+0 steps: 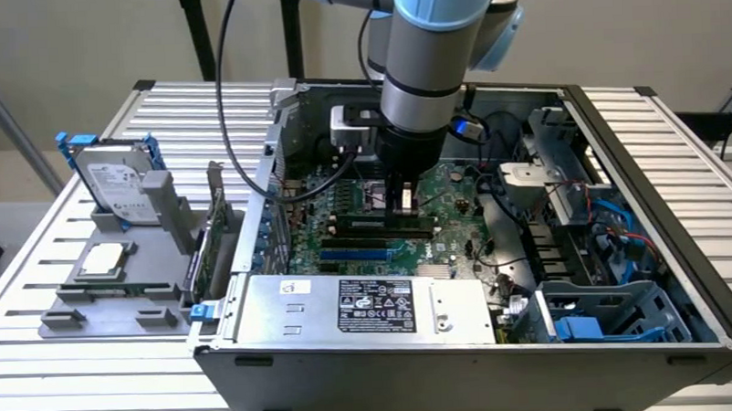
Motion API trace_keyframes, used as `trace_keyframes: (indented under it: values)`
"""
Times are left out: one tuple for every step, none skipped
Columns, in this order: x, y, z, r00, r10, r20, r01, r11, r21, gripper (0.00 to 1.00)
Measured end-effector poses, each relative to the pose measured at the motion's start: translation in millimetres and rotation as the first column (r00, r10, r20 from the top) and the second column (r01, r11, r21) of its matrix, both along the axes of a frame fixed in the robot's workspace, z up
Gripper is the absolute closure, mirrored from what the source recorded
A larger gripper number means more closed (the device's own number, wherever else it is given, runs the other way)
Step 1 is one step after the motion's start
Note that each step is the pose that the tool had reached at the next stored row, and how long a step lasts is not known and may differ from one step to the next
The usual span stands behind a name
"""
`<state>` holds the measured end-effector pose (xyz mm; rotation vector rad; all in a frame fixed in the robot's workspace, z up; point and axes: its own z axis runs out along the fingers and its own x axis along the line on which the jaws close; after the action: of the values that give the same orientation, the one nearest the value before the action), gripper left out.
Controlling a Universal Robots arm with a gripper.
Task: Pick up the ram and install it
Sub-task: 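Insert the ram into the slot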
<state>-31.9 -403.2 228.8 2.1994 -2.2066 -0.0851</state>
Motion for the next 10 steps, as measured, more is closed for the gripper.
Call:
trace_keyframes:
  values:
    - [0.0,0.1,-0.2,1.0000,0.000,0.0000,0.000,1.0000,-0.0002,0.87]
    - [0.0,0.1,-0.4,1.0000,0.000,-0.0001,0.000,1.0000,-0.0004,0.87]
    - [0.0,0.2,-0.7,1.0000,0.000,0.0000,0.000,1.0000,-0.0006,0.87]
    - [0.0,0.2,-1.0,1.0000,0.000,0.0000,0.000,1.0000,-0.0008,0.87]
    - [0.0,0.3,-1.2,1.0000,0.000,0.0000,0.000,1.0000,-0.0011,0.87]
    - [0.0,0.4,-1.5,1.0000,0.000,0.0000,0.000,1.0000,-0.0014,0.87]
    - [0.0,0.4,-1.7,1.0000,0.000,0.0000,0.000,1.0000,-0.0017,0.87]
    - [0.0,0.5,-1.9,1.0000,0.000,0.0000,0.000,1.0000,-0.0020,0.87]
    - [0.0,0.5,-2.2,1.0000,0.000,0.0000,0.000,1.0000,-0.0024,0.87]
    - [0.0,0.6,-2.4,1.0000,0.000,0.0000,0.000,1.0000,-0.0030,0.87]
